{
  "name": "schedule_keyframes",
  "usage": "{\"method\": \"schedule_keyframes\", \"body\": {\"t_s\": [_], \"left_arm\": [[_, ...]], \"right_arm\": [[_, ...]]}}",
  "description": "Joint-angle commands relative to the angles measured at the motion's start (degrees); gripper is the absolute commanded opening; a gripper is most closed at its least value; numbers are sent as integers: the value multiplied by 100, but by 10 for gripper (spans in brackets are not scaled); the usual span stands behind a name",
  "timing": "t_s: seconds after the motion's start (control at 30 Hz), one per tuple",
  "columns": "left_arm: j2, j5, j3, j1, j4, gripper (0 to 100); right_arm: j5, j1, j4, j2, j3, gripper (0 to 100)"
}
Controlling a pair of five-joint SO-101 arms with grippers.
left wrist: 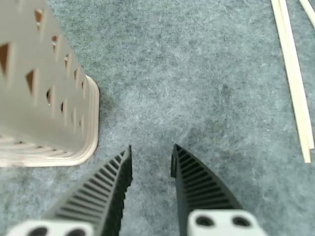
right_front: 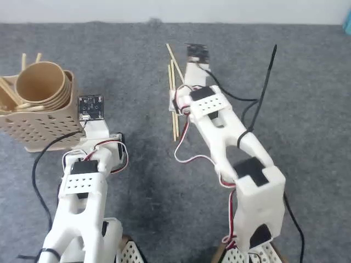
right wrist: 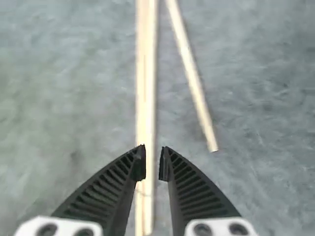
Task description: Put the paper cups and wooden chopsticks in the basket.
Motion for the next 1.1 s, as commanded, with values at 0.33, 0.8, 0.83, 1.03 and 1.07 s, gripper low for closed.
{"method": "schedule_keyframes", "body": {"t_s": [0.33,0.8,0.83,1.03,1.07], "left_arm": [[9,-44,-163,18,-193,124],[9,-35,-163,44,-202,124],[9,-35,-163,44,-202,124],[9,-35,-163,44,-202,124],[9,-35,-163,44,-202,124]], "right_arm": [[229,-154,-857,488,-79,210],[237,-409,-1305,646,-44,209],[237,-418,-1358,725,-53,209],[536,-418,-1736,1024,-70,207],[554,-409,-1745,1024,-70,192]]}}
